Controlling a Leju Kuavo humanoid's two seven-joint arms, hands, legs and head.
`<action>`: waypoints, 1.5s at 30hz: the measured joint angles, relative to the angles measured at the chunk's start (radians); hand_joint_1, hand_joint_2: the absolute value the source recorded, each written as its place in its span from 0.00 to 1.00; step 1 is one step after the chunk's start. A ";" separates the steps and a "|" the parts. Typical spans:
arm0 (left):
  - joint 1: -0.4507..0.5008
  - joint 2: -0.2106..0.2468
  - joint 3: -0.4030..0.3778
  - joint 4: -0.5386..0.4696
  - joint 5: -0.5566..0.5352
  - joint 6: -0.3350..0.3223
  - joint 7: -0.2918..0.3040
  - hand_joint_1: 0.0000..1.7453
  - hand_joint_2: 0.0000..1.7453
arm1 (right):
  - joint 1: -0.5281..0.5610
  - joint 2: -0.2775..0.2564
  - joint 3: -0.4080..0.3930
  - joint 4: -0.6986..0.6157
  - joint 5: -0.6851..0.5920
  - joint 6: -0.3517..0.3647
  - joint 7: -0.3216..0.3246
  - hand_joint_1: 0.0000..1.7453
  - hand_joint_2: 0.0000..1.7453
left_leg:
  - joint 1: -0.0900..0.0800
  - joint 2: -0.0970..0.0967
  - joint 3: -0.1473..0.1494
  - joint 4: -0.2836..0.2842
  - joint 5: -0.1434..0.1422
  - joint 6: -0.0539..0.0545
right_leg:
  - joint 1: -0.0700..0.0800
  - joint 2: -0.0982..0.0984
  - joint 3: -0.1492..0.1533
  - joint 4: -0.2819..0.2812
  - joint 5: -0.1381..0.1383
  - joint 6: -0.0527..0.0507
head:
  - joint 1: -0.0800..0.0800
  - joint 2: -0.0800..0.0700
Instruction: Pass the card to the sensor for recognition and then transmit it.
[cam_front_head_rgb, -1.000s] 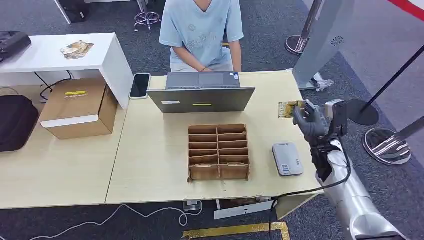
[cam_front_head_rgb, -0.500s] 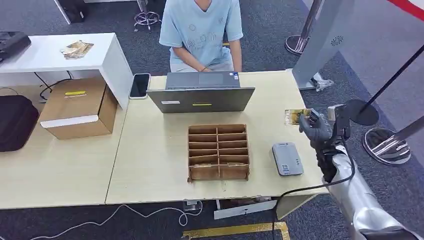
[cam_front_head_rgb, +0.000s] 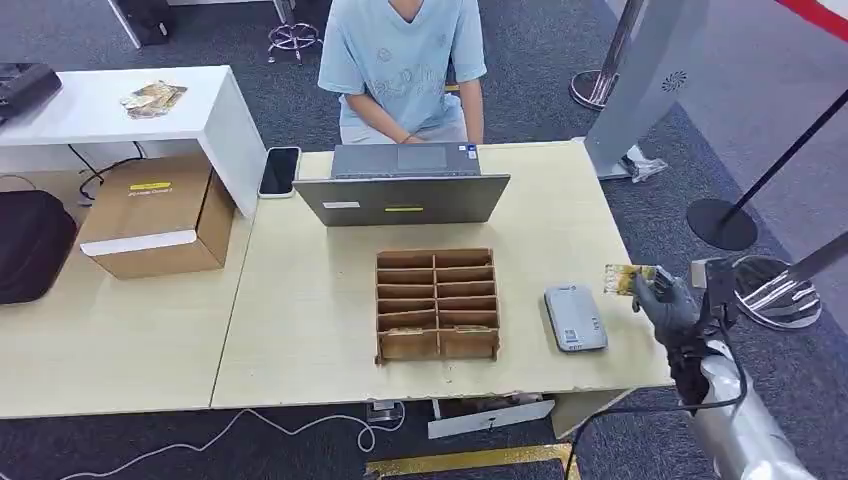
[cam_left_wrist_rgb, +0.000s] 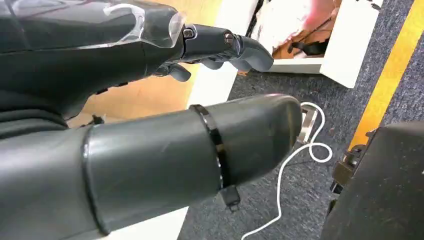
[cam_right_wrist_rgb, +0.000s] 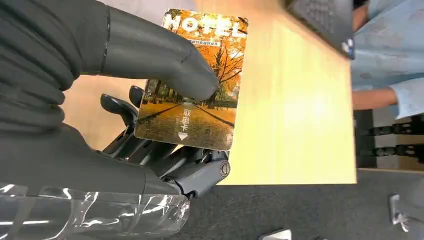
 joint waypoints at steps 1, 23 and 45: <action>0.000 0.000 0.000 0.000 -0.005 0.000 0.002 0.00 0.00 | 0.013 -0.003 -0.004 -0.004 0.006 0.000 0.001 1.00 1.00 | 0.000 0.000 0.000 0.000 0.000 0.000 | 0.000 0.000 0.000 0.000 0.000 0.000 | 0.000 0.000; -0.001 -0.001 -0.005 -0.002 -0.003 0.000 -0.004 0.00 0.00 | 0.012 0.006 0.019 0.008 0.201 -0.043 -0.005 1.00 1.00 | 0.000 0.001 0.000 0.000 0.000 0.000 | 0.000 0.000 0.000 0.000 0.000 0.000 | 0.000 0.000; -0.002 -0.001 -0.005 -0.002 0.056 0.000 -0.022 0.00 0.00 | -0.110 0.054 0.095 0.115 0.300 -0.082 0.030 1.00 1.00 | 0.000 0.000 0.000 0.000 0.000 0.000 | 0.000 0.000 0.000 0.001 0.000 0.000 | 0.000 0.000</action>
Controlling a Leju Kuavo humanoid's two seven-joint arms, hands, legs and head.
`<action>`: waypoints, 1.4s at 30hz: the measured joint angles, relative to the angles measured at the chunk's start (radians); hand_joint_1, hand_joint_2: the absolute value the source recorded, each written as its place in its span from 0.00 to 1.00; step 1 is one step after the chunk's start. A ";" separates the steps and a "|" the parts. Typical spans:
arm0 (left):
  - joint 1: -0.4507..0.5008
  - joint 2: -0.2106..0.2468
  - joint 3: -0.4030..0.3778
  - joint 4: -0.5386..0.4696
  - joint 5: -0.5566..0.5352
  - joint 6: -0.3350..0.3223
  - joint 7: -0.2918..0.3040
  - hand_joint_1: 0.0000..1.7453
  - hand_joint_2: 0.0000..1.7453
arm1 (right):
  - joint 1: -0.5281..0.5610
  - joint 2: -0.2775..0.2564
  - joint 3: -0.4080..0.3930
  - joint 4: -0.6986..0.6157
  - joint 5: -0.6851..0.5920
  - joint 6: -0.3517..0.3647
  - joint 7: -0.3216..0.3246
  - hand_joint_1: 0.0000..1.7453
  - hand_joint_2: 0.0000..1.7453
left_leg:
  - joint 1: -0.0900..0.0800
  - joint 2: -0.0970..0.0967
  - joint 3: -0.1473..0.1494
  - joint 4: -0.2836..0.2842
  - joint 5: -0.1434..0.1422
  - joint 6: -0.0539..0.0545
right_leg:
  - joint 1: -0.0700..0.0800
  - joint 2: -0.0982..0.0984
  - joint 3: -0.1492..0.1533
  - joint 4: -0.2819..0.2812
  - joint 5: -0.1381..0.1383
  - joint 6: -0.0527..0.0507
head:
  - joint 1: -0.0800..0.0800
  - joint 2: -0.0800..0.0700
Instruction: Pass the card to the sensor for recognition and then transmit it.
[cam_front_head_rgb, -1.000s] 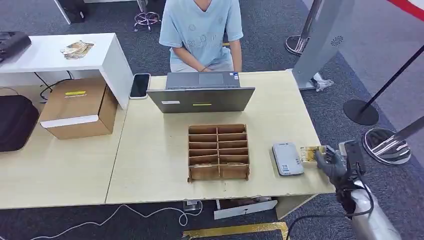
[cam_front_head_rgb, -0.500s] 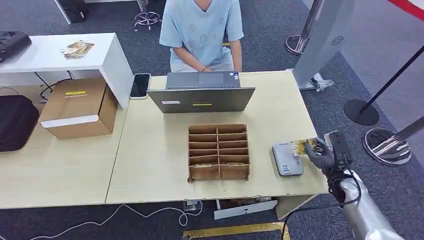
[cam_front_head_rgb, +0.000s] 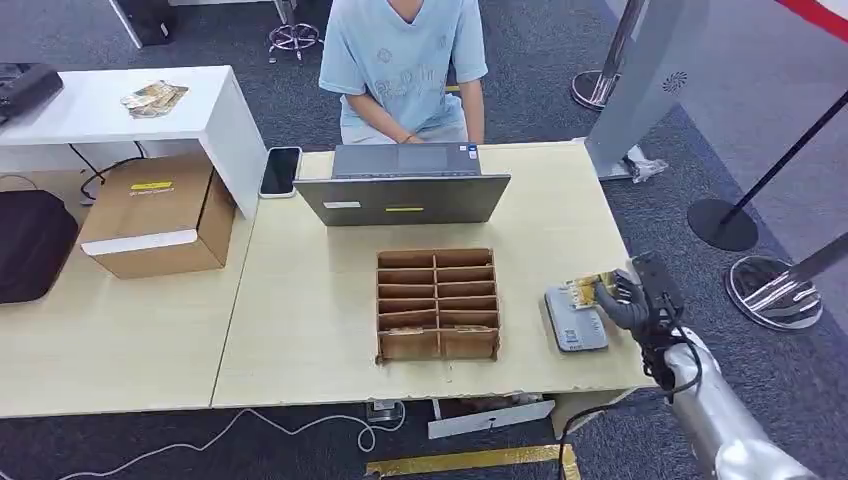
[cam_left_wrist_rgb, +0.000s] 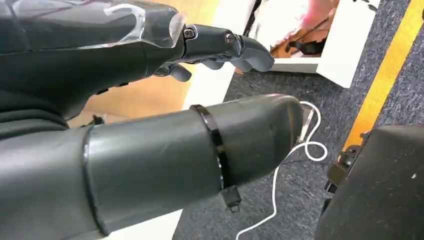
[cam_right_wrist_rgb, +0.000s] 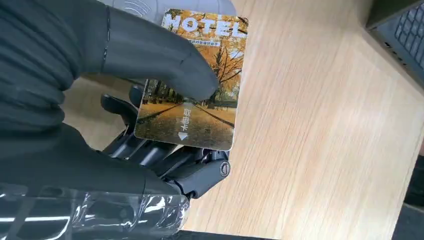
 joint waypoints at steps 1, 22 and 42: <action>0.000 0.000 0.000 0.000 0.004 0.000 0.000 0.00 0.00 | -0.004 0.002 0.002 0.005 0.000 -0.002 0.000 1.00 1.00 | 0.000 0.000 0.000 0.000 0.000 0.000 | 0.000 0.000 0.000 0.000 0.000 0.000 | 0.000 0.000; 0.001 0.000 0.000 0.000 0.027 0.000 0.017 0.00 0.00 | -0.051 0.044 0.098 0.042 0.192 -0.181 0.055 1.00 1.00 | 0.000 0.000 0.001 0.000 0.000 0.000 | 0.000 0.000 0.000 0.000 0.000 0.000 | 0.000 0.000; 0.001 0.000 0.000 0.000 0.023 0.001 -0.006 0.00 0.00 | -0.017 0.052 0.044 -0.004 0.081 -0.087 -0.062 1.00 1.00 | 0.000 0.000 0.001 0.000 0.000 0.000 | 0.000 0.000 0.001 0.000 0.000 0.000 | 0.000 0.000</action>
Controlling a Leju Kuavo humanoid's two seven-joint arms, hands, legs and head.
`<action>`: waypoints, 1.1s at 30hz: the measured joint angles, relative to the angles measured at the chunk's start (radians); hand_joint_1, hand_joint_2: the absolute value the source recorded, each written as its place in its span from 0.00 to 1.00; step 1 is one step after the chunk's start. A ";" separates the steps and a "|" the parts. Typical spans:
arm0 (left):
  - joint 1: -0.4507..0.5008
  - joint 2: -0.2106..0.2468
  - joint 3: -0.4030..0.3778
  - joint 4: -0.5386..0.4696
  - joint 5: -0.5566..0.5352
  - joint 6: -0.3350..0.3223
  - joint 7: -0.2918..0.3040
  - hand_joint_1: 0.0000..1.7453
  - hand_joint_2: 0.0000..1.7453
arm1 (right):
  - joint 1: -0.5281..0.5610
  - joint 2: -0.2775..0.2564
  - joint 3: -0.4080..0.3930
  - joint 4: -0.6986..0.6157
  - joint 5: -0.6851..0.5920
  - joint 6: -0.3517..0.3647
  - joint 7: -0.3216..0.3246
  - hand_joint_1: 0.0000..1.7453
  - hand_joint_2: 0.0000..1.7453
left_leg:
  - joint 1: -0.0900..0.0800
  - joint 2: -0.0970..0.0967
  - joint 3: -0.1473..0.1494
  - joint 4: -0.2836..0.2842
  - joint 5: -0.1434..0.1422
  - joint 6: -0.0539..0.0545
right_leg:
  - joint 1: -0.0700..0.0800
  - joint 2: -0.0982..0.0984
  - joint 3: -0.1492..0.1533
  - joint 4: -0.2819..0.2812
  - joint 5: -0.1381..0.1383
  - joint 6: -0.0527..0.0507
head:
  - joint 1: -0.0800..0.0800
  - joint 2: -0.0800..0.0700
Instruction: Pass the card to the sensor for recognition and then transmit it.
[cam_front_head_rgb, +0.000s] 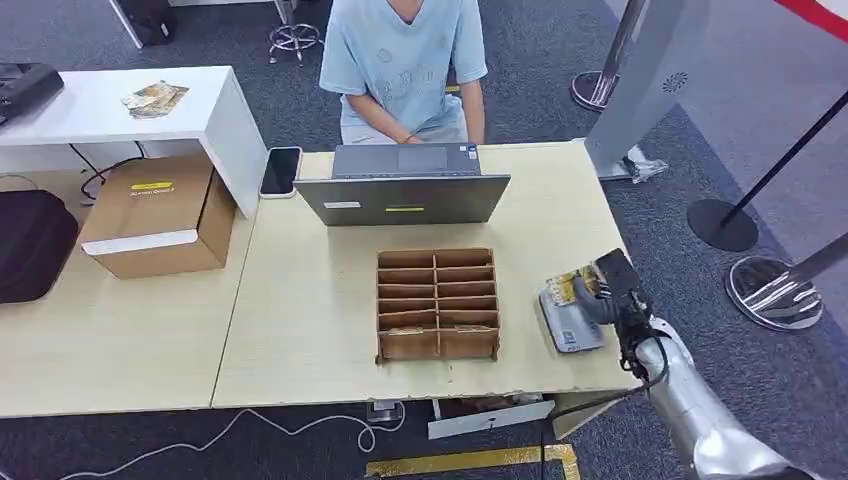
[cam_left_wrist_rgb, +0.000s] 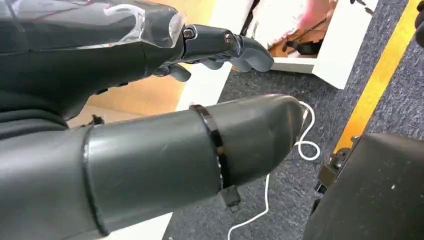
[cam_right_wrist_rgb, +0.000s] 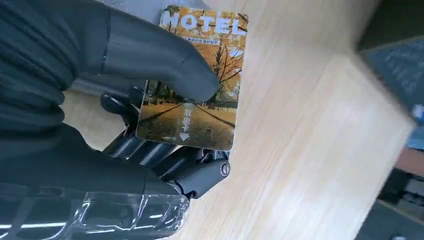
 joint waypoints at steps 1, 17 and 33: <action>0.000 0.000 0.000 0.000 0.000 0.000 0.000 0.00 0.00 | 0.007 0.000 -0.014 -0.011 -0.017 0.010 -0.012 1.00 1.00 | 0.000 0.000 0.000 0.000 0.000 0.000 | 0.000 0.000 0.000 0.000 0.000 0.000 | 0.000 0.000; -0.001 0.000 0.000 0.000 0.005 0.005 -0.029 0.00 0.00 | 0.039 0.000 -0.114 -0.139 -0.168 0.115 -0.114 1.00 1.00 | 0.000 0.000 0.000 0.000 0.000 0.000 | 0.000 0.000 0.000 0.000 0.000 0.000 | 0.000 0.000; 0.013 0.005 0.046 0.008 0.145 -0.019 -0.123 0.00 0.00 | -0.292 0.157 0.095 -0.391 0.712 -0.780 -0.112 1.00 1.00 | 0.000 0.007 0.002 0.000 0.002 -0.003 | 0.000 0.007 -0.003 0.005 0.001 -0.001 | -0.001 0.000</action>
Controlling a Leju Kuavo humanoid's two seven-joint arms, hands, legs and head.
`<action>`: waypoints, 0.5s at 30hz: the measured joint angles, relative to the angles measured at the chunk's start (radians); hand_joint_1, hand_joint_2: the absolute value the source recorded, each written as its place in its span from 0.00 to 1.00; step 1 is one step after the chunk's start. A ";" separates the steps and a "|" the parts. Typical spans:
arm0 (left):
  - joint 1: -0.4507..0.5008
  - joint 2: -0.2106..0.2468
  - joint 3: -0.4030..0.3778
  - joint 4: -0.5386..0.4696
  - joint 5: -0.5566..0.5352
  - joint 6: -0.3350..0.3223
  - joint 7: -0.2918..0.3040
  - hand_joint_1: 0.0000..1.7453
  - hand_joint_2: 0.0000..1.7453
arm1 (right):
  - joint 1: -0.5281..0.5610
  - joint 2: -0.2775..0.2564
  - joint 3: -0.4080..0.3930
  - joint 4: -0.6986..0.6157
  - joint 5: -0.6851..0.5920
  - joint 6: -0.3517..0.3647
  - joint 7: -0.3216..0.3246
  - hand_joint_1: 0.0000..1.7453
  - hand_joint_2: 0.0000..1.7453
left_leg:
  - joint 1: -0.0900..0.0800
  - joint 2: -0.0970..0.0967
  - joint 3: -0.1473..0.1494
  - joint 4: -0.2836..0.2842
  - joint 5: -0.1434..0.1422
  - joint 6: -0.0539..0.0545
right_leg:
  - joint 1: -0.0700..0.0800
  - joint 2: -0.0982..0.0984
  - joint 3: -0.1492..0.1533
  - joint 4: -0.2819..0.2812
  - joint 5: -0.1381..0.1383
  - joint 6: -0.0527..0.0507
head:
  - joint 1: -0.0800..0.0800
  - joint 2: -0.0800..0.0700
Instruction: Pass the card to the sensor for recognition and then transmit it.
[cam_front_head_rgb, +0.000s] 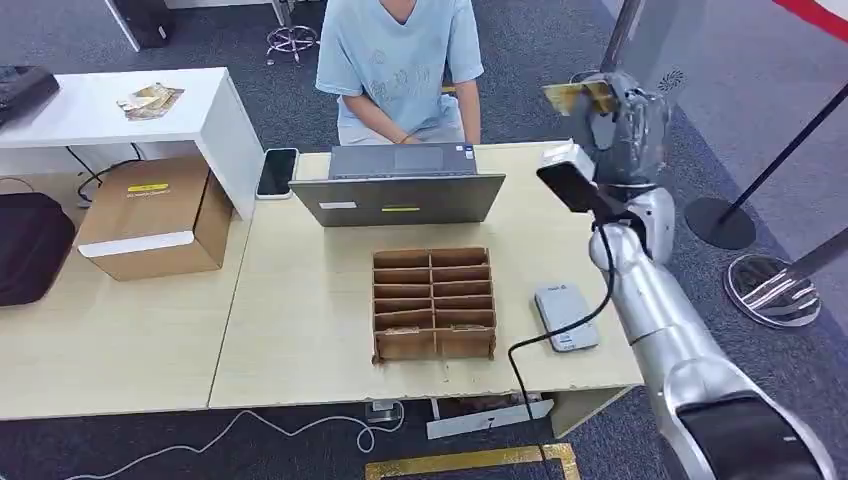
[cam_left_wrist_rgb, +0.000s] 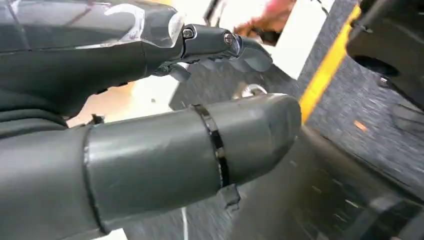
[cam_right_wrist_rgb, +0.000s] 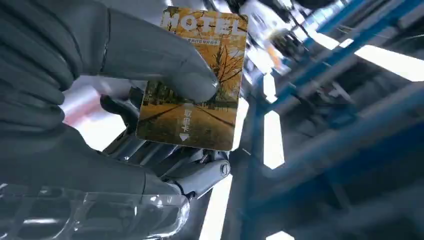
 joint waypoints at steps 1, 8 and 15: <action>0.003 0.002 0.011 0.000 0.009 -0.011 -0.001 0.00 0.00 | -0.020 0.029 -0.004 -0.004 0.157 -0.006 -0.005 1.00 1.00 | 0.001 0.000 0.000 0.000 0.000 -0.001 | 0.000 0.000 0.000 0.000 0.000 0.000 | 0.000 0.000; 0.013 0.005 0.048 0.001 0.015 -0.086 0.004 0.00 0.00 | -0.114 0.206 -0.060 0.002 0.736 -0.007 0.142 1.00 1.00 | 0.001 -0.003 -0.002 -0.001 0.001 -0.001 | 0.001 -0.003 0.000 0.001 0.000 0.000 | 0.001 0.000; 0.013 0.005 0.048 0.001 -0.014 -0.084 0.013 0.00 0.00 | -0.372 0.306 0.197 0.363 0.820 0.255 0.471 1.00 1.00 | 0.001 -0.002 -0.002 0.000 0.002 -0.003 | 0.001 -0.002 0.000 0.000 0.001 -0.001 | 0.001 0.000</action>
